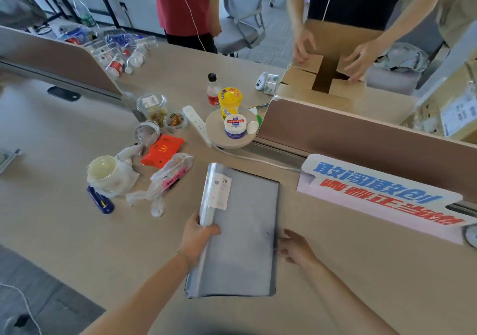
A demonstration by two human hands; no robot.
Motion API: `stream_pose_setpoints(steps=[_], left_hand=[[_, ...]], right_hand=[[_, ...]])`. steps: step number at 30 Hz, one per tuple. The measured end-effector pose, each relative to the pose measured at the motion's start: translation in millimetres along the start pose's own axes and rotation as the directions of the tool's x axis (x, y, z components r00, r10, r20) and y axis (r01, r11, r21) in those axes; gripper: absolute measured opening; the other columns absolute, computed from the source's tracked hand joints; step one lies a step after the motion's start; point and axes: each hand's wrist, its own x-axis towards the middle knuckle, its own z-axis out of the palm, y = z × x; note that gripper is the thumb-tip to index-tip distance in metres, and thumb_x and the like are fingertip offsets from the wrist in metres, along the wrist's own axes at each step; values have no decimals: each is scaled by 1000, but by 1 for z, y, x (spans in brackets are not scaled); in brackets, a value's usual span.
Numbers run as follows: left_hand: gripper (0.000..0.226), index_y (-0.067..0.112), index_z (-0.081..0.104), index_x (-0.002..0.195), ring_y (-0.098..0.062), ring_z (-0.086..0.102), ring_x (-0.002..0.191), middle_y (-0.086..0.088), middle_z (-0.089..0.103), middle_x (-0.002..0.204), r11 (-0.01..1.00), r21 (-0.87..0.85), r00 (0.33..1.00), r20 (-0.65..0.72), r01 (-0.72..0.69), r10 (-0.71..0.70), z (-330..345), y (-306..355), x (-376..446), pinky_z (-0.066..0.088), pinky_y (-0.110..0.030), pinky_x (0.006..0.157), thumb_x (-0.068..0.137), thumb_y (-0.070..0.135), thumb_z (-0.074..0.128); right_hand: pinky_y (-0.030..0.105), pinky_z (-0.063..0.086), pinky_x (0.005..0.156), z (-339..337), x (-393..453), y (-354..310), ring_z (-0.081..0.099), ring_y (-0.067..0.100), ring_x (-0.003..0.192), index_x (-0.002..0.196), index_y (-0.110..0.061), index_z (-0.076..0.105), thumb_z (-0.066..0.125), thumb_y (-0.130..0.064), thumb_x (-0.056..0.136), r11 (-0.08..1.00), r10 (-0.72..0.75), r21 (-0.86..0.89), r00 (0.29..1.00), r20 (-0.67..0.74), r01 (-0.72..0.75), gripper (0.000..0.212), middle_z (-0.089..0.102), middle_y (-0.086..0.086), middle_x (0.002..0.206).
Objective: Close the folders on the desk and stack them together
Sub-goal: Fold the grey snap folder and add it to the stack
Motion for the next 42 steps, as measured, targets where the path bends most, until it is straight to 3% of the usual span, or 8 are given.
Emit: stream_pose_setpoints(steps=[6, 13, 18, 22, 27, 34, 38, 42], left_hand=[[57, 20, 65, 114, -26, 70, 90, -11, 73, 105, 965, 65, 954, 178, -255, 240, 18, 20, -31, 58, -46, 78, 60, 2, 71], [53, 18, 68, 116, -7, 69, 104, 4, 76, 111, 876, 154, 888, 138, -457, 439, 44, 29, -19, 56, -31, 91, 69, -7, 73], [75, 54, 72, 56, 15, 64, 67, 29, 69, 63, 896, 256, 932, 81, -362, 353, 63, 11, -10, 47, -6, 61, 79, -18, 69], [54, 35, 75, 82, 19, 64, 75, 10, 69, 80, 901, 285, 945, 96, -326, 311, 65, 7, 4, 51, -11, 67, 79, -18, 69], [44, 11, 64, 117, -13, 71, 92, -7, 76, 104, 932, 217, 952, 161, -290, 259, 55, 21, 26, 57, -46, 87, 75, 0, 75], [57, 3, 65, 115, -29, 75, 84, -24, 75, 105, 995, 50, 956, 284, -92, 74, 79, 28, 22, 62, -42, 73, 61, 12, 82], [42, -3, 73, 96, -32, 75, 75, -26, 76, 91, 988, 141, 921, 374, 65, -113, 124, 19, -2, 60, -35, 62, 62, 19, 87], [59, -1, 70, 104, -42, 75, 85, -25, 77, 91, 974, 163, 924, 323, 159, -205, 180, -8, -24, 62, -42, 67, 51, 20, 86]], right_hand=[[25, 32, 46, -47, -25, -14, 47, 13, 46, 102, -8, 59, 67, -8, 88, 953, -295, 85, 954, 54, 290, 16, 62, 6, 74], [24, 49, 54, -69, -55, -25, 60, 15, 56, 89, -13, 57, 61, -7, 92, 760, -645, -95, 726, -240, 643, 7, 67, 9, 70], [25, 48, 62, -74, -41, -10, 64, 9, 62, 75, -25, 53, 60, -18, 95, 703, -693, -436, 678, -245, 562, 22, 67, -7, 68], [28, 46, 62, -75, -23, -2, 66, 15, 64, 82, -18, 57, 59, -17, 96, 672, -683, -574, 690, -238, 467, 14, 67, -8, 69], [30, 49, 73, -80, -20, -33, 66, 16, 76, 93, -20, 57, 59, -28, 94, 611, -708, -668, 671, -221, 424, 8, 69, -7, 87], [16, 43, 68, -109, -36, -30, 62, 4, 76, 79, -25, 58, 62, -18, 93, 787, -533, -481, 818, -217, 386, 17, 64, -18, 79], [28, 51, 74, -149, -36, 4, 70, 17, 78, 79, -15, 67, 65, -16, 89, 858, -478, -364, 821, -312, 362, 10, 76, 0, 81], [24, 42, 59, -197, -40, 46, 57, 13, 59, 62, -16, 53, 65, -17, 89, 890, -407, -376, 819, -404, 257, 29, 64, 1, 61]])
